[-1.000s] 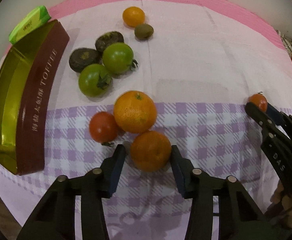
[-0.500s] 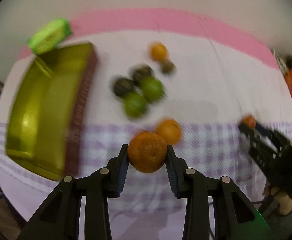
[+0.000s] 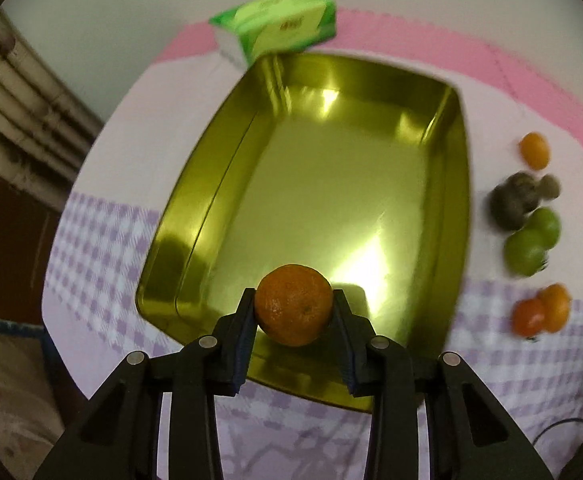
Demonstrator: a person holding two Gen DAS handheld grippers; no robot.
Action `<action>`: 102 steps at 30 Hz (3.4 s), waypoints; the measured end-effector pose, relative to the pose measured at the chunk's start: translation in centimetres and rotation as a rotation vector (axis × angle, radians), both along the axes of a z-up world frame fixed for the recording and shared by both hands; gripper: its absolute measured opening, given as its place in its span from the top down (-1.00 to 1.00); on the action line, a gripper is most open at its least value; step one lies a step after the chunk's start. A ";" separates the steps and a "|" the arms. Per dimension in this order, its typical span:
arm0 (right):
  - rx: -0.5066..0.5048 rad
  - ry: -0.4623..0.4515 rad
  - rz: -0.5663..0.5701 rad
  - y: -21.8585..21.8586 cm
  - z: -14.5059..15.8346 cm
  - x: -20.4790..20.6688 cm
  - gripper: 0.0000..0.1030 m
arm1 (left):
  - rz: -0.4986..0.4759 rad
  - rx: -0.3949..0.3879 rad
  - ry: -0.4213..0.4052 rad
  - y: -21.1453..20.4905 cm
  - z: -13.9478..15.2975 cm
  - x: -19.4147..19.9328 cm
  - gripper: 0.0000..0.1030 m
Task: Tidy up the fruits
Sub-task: 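Carry the tangerine into the tin tray and open the left tool, then lower the red tomato into the tin tray and open the right tool, then grasp a tangerine with the right tool while the left tool grasps a red tomato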
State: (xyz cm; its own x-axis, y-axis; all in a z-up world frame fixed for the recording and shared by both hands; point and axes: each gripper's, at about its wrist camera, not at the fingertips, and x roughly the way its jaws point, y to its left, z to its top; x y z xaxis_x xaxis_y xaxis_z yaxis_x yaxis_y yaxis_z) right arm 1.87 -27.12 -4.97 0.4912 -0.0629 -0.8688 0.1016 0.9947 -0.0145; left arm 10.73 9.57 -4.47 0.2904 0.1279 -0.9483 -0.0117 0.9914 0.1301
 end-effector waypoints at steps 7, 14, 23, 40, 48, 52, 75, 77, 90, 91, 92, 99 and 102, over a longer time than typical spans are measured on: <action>-0.009 0.016 -0.008 0.1 0.0 0.3 0.41 | -0.016 -0.027 0.029 0.4 -2.2 -0.3 0.28; -0.026 0.037 -0.024 0.4 0.1 0.7 0.41 | -0.055 -0.004 0.012 -0.2 -2.4 -0.7 0.26; -0.055 0.010 0.014 2.8 2.8 1.2 0.42 | -0.063 -0.079 -0.042 0.5 -0.9 -1.2 -0.16; 0.125 -0.054 0.456 25.3 7.0 8.3 0.41 | 0.177 -0.027 -0.237 11.0 5.2 -5.9 -0.44; 0.102 0.010 0.520 31.4 3.7 10.3 0.41 | 0.223 -0.079 -0.230 12.7 4.3 -6.4 -0.44; 0.058 0.050 0.523 31.4 2.1 10.2 0.41 | 0.234 -0.080 -0.206 13.0 3.6 -6.2 -0.44; -0.029 0.030 0.519 30.2 1.2 11.5 0.30 | 0.142 -0.136 -0.271 11.3 3.9 -6.2 -0.44; 0.001 0.006 0.517 29.7 2.4 11.1 0.25 | 0.133 -0.131 -0.279 11.1 4.0 -6.3 -0.44; -0.024 -0.057 0.359 14.5 6.2 3.5 0.00 | 0.062 -0.099 -0.255 8.9 4.4 -6.5 -0.45; -0.020 -0.040 0.354 13.9 5.7 2.8 0.00 | 0.053 -0.094 -0.255 8.6 4.5 -6.6 -0.46; -0.014 -0.027 0.353 13.3 5.2 2.2 0.00 | 0.045 -0.091 -0.253 8.2 4.6 -6.6 -0.46; 0.032 0.010 0.381 14.1 1.7 1.4 0.01 | -0.034 -0.106 -0.221 4.9 5.0 -7.4 -0.46; 0.044 0.013 0.400 14.8 0.6 2.0 0.04 | -0.067 -0.148 -0.200 3.3 5.1 -8.0 -0.46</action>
